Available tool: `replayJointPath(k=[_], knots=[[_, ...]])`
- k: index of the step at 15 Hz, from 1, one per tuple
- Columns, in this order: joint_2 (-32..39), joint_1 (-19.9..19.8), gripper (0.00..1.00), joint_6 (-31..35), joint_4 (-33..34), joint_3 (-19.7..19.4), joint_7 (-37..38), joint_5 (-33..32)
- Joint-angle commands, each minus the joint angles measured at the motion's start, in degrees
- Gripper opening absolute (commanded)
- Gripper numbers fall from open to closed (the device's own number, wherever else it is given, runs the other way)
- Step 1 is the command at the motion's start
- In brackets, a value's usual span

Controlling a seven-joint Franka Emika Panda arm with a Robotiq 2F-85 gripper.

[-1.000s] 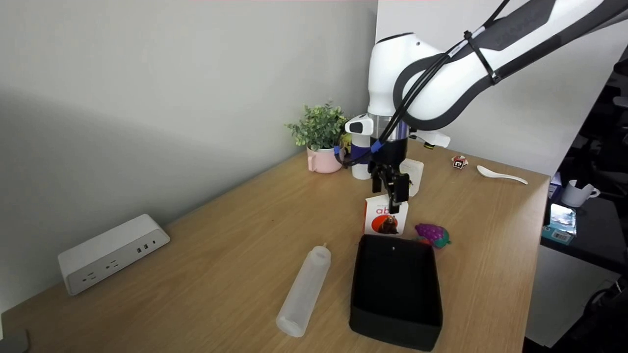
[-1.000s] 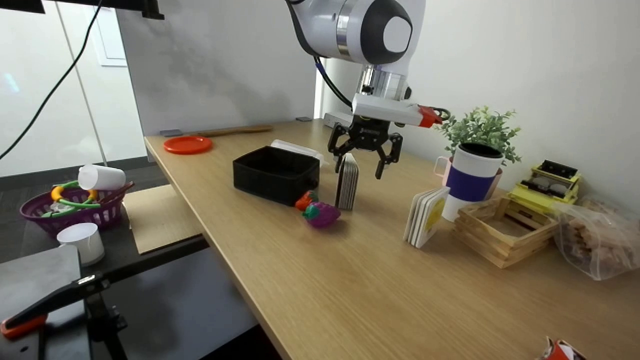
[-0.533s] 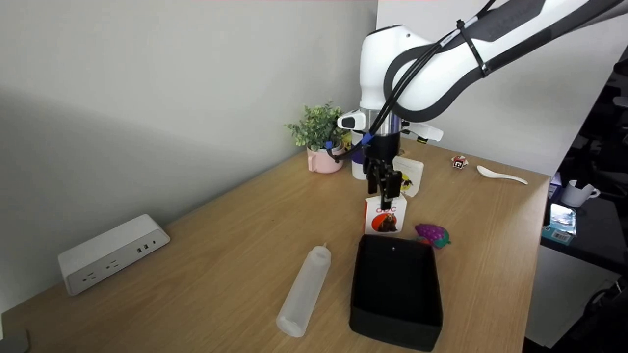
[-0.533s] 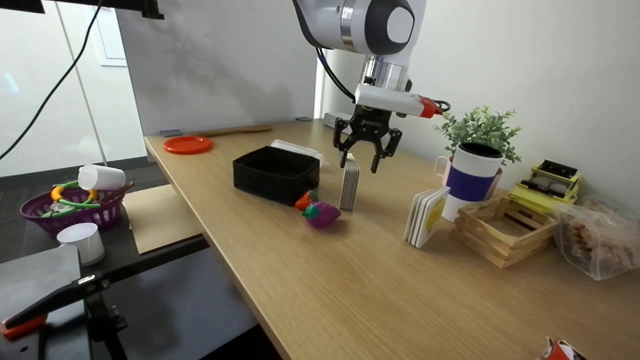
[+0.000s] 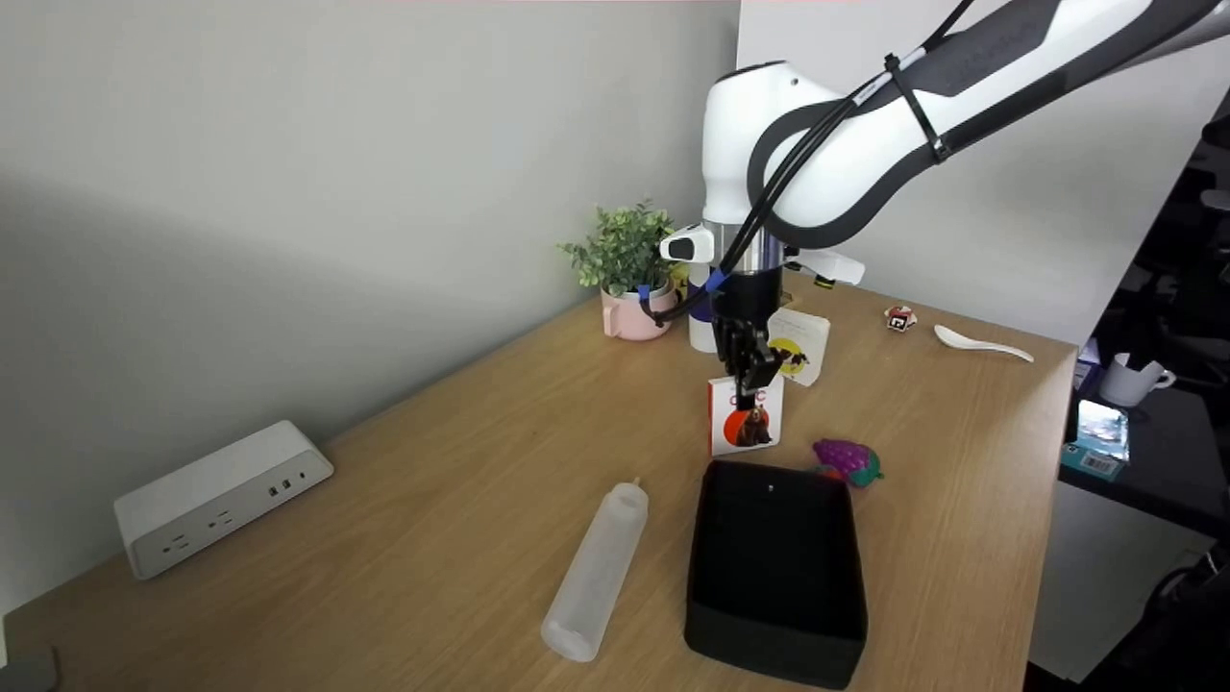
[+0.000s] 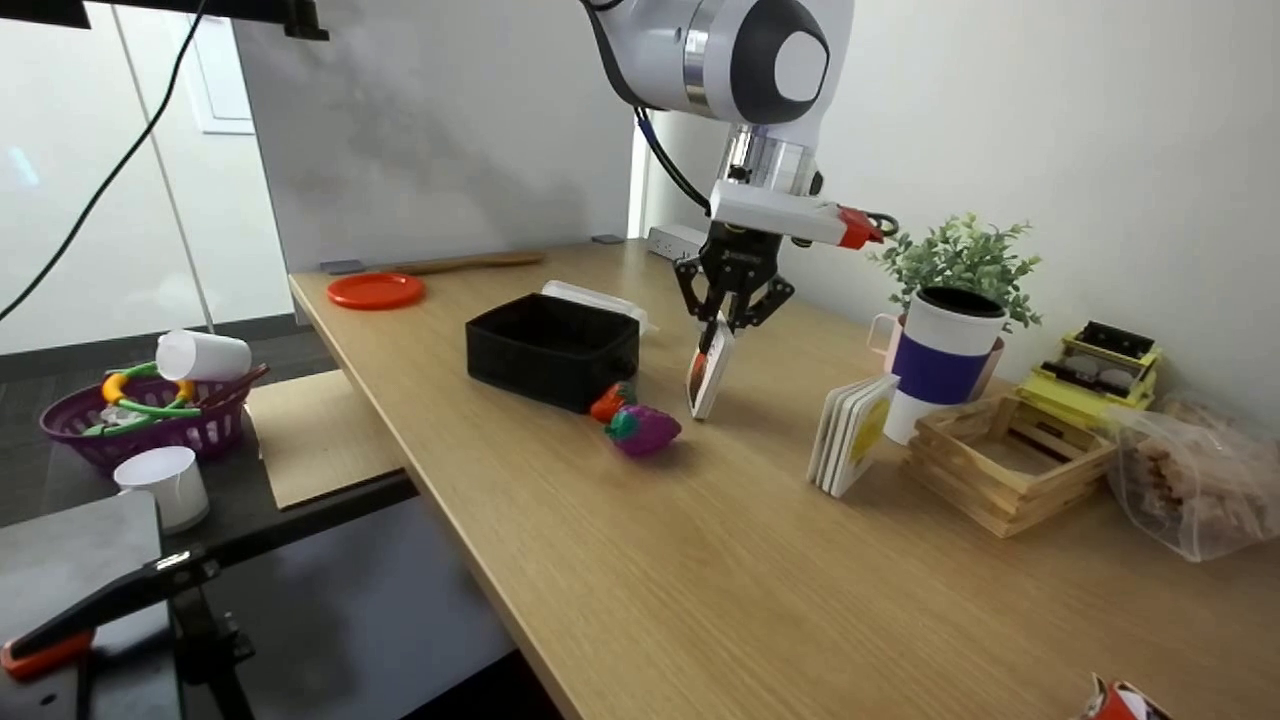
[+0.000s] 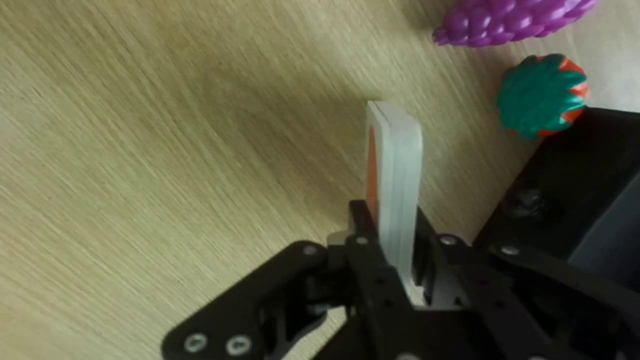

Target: Put the book on the left in the black box, put the grape toy in the box, remove the book from the box then put the strawberry toy in the box

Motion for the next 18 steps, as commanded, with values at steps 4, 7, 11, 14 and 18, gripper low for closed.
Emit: replayJointPath(k=[4,7,11,14,18], knots=[[-7.63,2.19,0.04,0.01,-4.38,-1.09,8.35,-1.78],[-11.88,4.05,0.04,-0.79,-6.29,-1.53,13.96,-4.39],[-16.7,6.86,0.04,-4.82,-8.39,-1.29,22.35,-7.93],[-18.93,8.43,0.04,-7.88,-9.65,-0.15,25.59,-7.45],[-19.47,10.05,0.04,-8.0,-10.91,1.17,27.13,-6.45]])
